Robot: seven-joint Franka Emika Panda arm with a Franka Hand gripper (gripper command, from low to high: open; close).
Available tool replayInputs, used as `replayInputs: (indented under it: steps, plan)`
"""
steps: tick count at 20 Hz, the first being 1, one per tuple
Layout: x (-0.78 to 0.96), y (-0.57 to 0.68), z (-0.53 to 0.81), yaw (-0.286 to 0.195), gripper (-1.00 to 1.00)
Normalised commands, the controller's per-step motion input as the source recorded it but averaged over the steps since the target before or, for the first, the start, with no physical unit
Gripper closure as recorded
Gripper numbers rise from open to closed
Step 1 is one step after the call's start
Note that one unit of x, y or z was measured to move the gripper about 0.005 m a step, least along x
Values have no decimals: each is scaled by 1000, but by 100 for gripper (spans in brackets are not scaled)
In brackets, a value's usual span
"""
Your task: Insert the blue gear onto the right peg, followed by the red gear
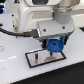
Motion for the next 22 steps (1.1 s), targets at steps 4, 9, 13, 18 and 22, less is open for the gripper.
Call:
replayInputs:
  steps: [4, 9, 13, 18, 22]
  plan:
    - [192, -92, -172, 0, 100]
    - [102, -52, -71, 0, 100]
    - [46, -16, 31, 0, 100]
    - [65, -23, -283, 0, 100]
    - [92, -3, -240, 0, 100]
